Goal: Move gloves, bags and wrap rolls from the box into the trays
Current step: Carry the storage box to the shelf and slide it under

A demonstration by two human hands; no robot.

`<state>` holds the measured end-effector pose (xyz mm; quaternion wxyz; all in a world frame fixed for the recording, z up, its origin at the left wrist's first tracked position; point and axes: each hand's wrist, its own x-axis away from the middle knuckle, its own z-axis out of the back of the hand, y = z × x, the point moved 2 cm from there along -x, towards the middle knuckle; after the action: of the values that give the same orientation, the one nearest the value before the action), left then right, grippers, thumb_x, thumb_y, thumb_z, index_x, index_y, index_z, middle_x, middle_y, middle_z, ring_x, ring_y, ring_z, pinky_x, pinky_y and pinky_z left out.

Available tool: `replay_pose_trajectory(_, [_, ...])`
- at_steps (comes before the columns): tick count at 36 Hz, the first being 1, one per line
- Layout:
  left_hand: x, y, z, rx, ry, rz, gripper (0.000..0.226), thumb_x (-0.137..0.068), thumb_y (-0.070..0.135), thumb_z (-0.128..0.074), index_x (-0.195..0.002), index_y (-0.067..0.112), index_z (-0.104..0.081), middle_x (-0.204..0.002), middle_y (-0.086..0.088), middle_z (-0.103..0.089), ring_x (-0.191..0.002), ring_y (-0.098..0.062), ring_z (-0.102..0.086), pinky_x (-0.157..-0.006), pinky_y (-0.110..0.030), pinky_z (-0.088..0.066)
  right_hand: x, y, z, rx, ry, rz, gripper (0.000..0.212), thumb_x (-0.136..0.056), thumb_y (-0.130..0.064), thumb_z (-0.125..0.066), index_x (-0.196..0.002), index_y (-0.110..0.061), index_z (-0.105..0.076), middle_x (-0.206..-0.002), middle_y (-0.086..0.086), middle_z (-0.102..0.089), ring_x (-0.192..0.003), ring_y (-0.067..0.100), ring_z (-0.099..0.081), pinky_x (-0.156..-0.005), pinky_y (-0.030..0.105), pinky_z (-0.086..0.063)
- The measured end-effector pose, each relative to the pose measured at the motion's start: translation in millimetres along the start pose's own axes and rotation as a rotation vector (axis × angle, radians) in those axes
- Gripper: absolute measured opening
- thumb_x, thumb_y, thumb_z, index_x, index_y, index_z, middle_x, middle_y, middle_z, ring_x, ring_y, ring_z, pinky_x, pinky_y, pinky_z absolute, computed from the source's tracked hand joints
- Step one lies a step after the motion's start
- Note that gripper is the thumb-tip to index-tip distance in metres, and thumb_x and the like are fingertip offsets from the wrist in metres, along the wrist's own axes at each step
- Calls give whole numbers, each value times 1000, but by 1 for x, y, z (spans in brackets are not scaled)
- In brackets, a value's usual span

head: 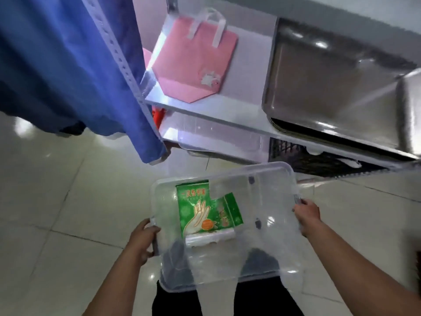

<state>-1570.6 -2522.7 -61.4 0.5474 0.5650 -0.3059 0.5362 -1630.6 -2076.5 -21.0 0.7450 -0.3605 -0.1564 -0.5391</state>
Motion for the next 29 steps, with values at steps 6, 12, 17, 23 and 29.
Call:
replay_pose_trajectory(6, [-103,34,-6,-175,54,-105,41,-91,2,-56,-127,20,-59,-109,-12,-65,-77,-26,-59,-77,-44,-53,-25,54,-77,6,-7,-91,24,-94,-11,-54,-111,2,-65,-100,19,-63,-98,38,-65,-78,44,-50])
replay_pose_trajectory(12, [-205,45,-18,-322,13,-145,37,-96,11,-55,-126,31,-57,-104,-6,-61,-75,-23,-56,-75,-50,-54,-82,87,-154,51,22,-44,23,-97,-23,-52,-104,-6,-65,-99,19,-62,-86,35,-60,-79,47,-56])
replay_pose_trajectory(17, [-305,39,-26,-378,20,-252,33,-97,17,-59,-127,30,-60,-107,-6,-64,-74,-18,-59,-63,-38,-57,-149,112,-227,69,-50,59,26,-84,-4,-59,-105,-17,-66,-94,10,-62,-79,31,-59,-55,36,-54])
replay_pose_trajectory(23, [-375,35,-32,-382,88,-425,42,-96,23,-63,-137,28,-56,-115,-9,-65,-79,-20,-62,-69,-34,-54,-199,132,-284,-34,-58,163,20,-83,-9,-67,-99,-22,-67,-92,4,-62,-77,21,-58,-58,23,-43])
replay_pose_trajectory(29, [-398,51,-42,-486,76,-596,36,-97,28,-59,-133,35,-58,-115,-8,-64,-90,-27,-65,-86,-45,-56,-227,133,-306,-70,6,204,17,-79,-16,-69,-96,-16,-72,-96,9,-70,-82,27,-66,-70,30,-50])
